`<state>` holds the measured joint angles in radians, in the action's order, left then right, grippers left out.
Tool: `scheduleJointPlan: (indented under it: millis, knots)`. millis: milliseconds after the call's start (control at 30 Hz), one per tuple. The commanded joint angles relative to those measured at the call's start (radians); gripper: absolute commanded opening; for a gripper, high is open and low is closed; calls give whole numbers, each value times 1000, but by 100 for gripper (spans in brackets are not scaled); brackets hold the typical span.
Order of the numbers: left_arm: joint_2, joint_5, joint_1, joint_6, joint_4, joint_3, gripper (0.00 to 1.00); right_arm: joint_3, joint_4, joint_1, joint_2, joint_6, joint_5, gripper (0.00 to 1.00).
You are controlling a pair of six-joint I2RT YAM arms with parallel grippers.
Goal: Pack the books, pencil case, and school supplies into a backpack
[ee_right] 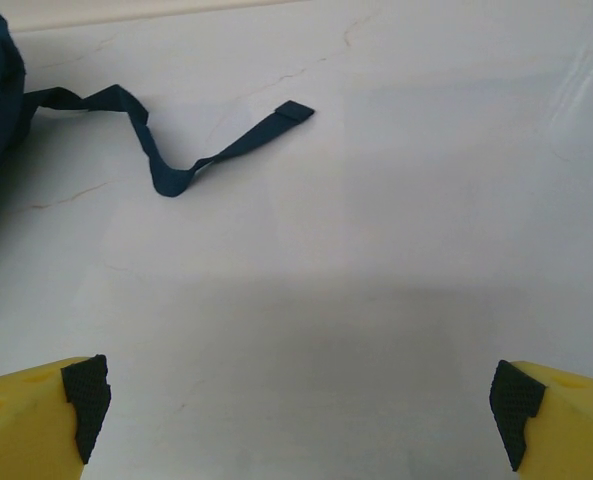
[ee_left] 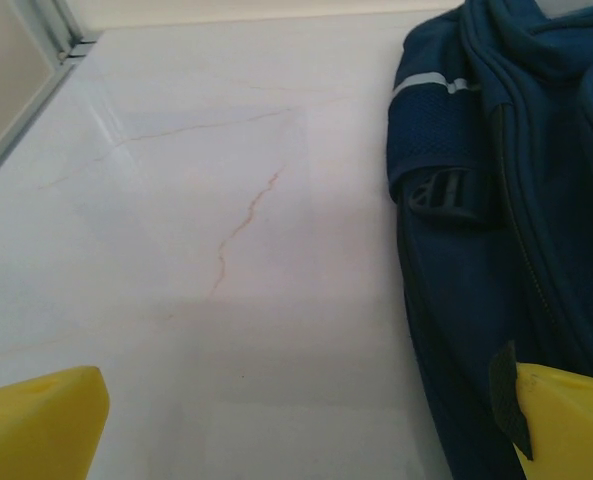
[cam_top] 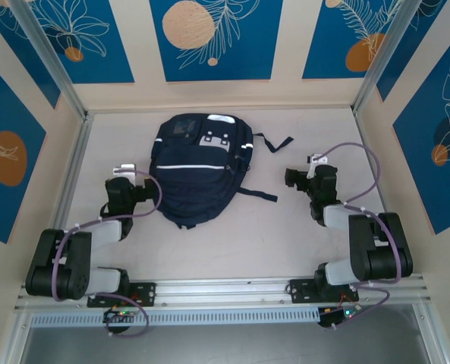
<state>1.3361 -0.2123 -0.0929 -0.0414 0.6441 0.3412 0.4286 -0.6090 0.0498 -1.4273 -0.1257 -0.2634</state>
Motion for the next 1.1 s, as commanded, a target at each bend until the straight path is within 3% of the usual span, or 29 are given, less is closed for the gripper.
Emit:
scheduleJointPlan:
  millis: [0, 133, 267, 500, 600, 1067]
  knots:
    - [40, 61, 24, 37, 105, 26, 100, -26, -190, -9, -46, 28, 52, 99]
    - [137, 79, 30, 41, 202, 23, 100, -63, -300, -13, -96, 29, 62, 99]
    - [207, 71, 31, 41, 269, 26, 100, -59, -289, -16, -95, 25, 59, 99]
    - [198, 65, 26, 47, 234, 36, 100, -31, -236, -24, -97, 6, 46, 99]
    - [195, 170, 24, 90, 168, 66, 100, -28, -236, -24, -98, 6, 47, 99]
    - [202, 109, 20, 72, 201, 52, 100, -30, -236, -26, -97, 6, 48, 99]
